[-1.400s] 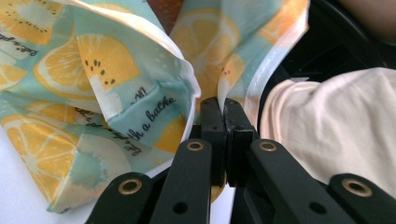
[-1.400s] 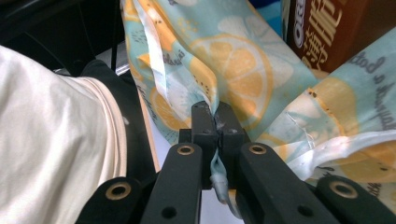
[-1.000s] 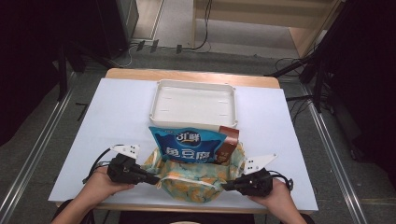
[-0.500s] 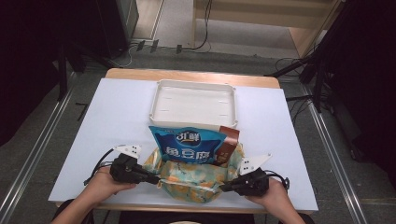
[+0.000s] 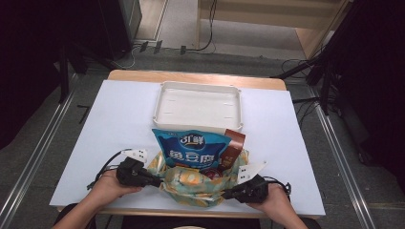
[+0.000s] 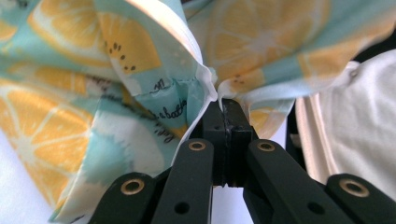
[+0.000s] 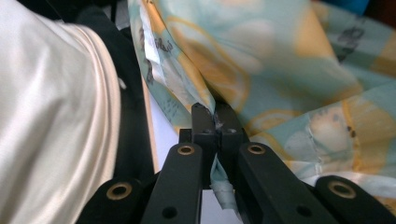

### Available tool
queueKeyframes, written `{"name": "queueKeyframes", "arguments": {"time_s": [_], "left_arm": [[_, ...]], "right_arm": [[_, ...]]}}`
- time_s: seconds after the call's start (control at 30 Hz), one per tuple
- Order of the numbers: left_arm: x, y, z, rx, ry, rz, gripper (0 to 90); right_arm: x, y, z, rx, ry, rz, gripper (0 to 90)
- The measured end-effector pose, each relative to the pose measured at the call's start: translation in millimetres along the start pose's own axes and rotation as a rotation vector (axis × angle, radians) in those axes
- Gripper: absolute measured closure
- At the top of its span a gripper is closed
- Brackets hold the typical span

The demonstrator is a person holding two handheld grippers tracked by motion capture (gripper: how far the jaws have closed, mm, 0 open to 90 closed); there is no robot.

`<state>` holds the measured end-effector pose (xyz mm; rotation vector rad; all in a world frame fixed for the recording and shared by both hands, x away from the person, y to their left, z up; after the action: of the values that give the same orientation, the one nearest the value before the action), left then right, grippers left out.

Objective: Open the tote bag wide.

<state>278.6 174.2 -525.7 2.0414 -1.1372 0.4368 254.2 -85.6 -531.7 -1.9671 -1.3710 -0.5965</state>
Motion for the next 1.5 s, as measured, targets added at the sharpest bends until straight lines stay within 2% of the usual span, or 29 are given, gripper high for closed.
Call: {"name": "queueKeyframes", "arguments": {"time_s": [0.03,0.1,0.17,0.23,0.3,0.4,0.53,0.57,0.73,0.8,0.9,0.97,1.07,1.13,1.27,1.5], "left_arm": [[-1.4,-1.8,0.3,0.014,-0.013,-0.008,90.0],[-1.8,-3.9,-1.2,0.015,-0.010,-0.019,90.0],[-0.3,-1.7,-6.2,-0.007,0.007,-0.035,87.1],[1.9,1.7,-13.4,-0.012,0.032,-0.011,82.5],[2.0,4.8,-17.8,0.002,0.027,0.019,79.7],[3.4,11.4,-26.8,0.008,0.028,0.037,74.3],[7.5,19.1,-42.5,-0.003,0.061,0.026,67.5],[8.5,20.6,-46.1,-0.002,0.066,0.034,66.7],[15.9,27.7,-62.0,-0.005,0.103,0.045,61.3],[20.9,28.1,-67.3,0.014,0.121,0.053,64.6],[31.7,27.5,-71.5,0.033,0.163,0.040,81.3],[36.2,24.8,-70.1,0.062,0.150,0.036,89.6],[48.3,25.8,-66.8,0.060,0.159,0.041,90.0],[54.2,27.0,-62.6,0.060,0.150,0.060,90.0],[61.2,26.8,-54.0,0.069,0.151,0.069,90.0],[65.8,21.4,-39.8,0.065,0.155,0.045,90.0]], "right_arm": [[0.0,0.0,0.0,0.000,0.000,0.000,90.0],[-2.1,0.9,-0.9,0.000,-0.012,0.019,90.0],[-2.1,1.4,-3.3,0.006,-0.006,0.023,88.3],[-0.7,0.2,-7.6,0.007,0.003,0.024,82.7],[1.0,-1.4,-12.7,0.010,0.017,0.032,78.7],[2.7,-3.5,-20.9,0.012,0.034,0.043,71.9],[7.2,-6.9,-34.8,0.011,0.071,0.056,65.2],[8.5,-8.0,-38.7,0.012,0.079,0.059,64.0],[15.8,-11.3,-59.0,-0.020,0.116,0.048,63.1],[21.3,-11.4,-67.2,-0.035,0.146,0.044,65.8],[28.7,-8.6,-73.1,-0.052,0.175,0.056,73.1],[33.9,-5.9,-73.2,-0.064,0.186,0.066,80.5],[42.1,-2.4,-70.2,-0.086,0.203,0.079,90.0],[48.5,-0.8,-66.2,-0.098,0.216,0.087,90.0],[56.4,3.1,-56.3,-0.111,0.217,0.085,90.0],[69.4,8.7,-46.7,-0.125,0.232,0.099,90.0]]}}
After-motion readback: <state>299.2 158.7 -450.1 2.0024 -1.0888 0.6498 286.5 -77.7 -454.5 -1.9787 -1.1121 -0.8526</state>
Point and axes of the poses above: each handheld gripper's, and its own axes: z roughly forward along the jaws, x roughly out of its top, y roughly to its right, the point moved 9 cm from there along z, roughly forward along the jaws
